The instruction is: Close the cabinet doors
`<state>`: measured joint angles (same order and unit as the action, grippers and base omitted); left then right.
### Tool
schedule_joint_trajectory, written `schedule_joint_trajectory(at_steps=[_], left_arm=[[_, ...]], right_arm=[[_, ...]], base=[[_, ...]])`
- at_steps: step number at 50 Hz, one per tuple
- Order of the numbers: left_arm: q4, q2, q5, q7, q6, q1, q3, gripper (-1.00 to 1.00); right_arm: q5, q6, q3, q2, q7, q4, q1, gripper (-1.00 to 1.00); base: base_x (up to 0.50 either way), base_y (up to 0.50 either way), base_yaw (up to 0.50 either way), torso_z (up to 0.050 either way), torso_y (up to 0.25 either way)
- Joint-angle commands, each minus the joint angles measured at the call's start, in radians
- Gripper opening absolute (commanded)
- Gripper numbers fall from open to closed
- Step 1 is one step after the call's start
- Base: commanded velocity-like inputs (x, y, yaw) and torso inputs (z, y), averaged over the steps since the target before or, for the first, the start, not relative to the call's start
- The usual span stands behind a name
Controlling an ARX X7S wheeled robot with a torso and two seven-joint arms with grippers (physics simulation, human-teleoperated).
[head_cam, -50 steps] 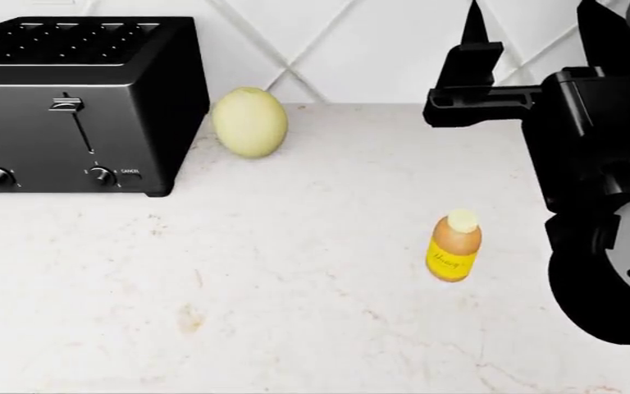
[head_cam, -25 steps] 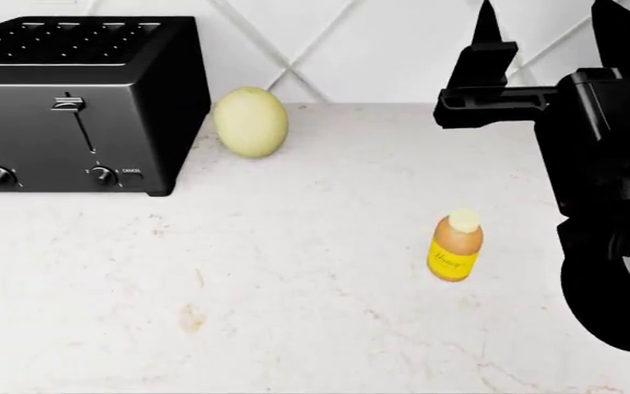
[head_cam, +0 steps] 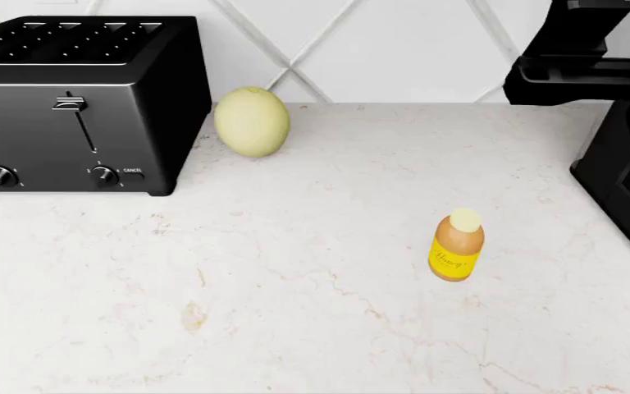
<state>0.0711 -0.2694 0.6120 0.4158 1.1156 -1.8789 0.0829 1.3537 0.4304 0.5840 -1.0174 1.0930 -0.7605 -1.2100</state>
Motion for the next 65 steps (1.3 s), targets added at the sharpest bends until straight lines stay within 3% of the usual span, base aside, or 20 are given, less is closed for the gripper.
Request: schedule_joint_trajectory(at_steps=[1, 29, 39, 50, 58, 65], left_arm=[[0.043, 0.086, 0.096, -0.065, -0.040, -0.014, 0.043, 1.00], [0.188, 0.178, 0.140, -0.081, -0.108, 0.034, 0.023, 1.00], [0.210, 0.195, 0.101, -0.088, -0.206, 0.071, 0.058, 1.00], [0.296, 0.208, 0.162, -0.110, -0.169, 0.050, 0.048, 1.00], [0.372, 0.224, 0.249, -0.266, -0.207, 0.055, 0.030, 1.00], [0.443, 0.236, 0.299, -0.273, -0.166, 0.043, 0.027, 1.00]], right_arm=[[0.043, -0.016, -0.040, -0.052, 0.024, -0.059, -0.010, 1.00], [0.009, -0.041, -0.040, -0.054, -0.005, -0.071, 0.037, 1.00], [0.000, -0.043, -0.039, -0.052, -0.015, -0.071, 0.046, 1.00], [-0.006, -0.045, -0.038, -0.051, -0.016, -0.075, 0.053, 1.00], [-0.011, -0.054, -0.042, -0.057, -0.019, -0.077, 0.066, 1.00], [-0.008, -0.066, -0.053, -0.072, -0.023, -0.086, 0.075, 1.00]], base=[[0.00, 0.00, 0.00, 0.010, 0.000], [0.00, 0.00, 0.00, 0.001, 0.000], [0.00, 0.00, 0.00, 0.000, 0.000], [0.00, 0.00, 0.00, 0.000, 0.000], [0.00, 0.00, 0.00, 0.000, 0.000], [0.00, 0.00, 0.00, 0.000, 0.000]])
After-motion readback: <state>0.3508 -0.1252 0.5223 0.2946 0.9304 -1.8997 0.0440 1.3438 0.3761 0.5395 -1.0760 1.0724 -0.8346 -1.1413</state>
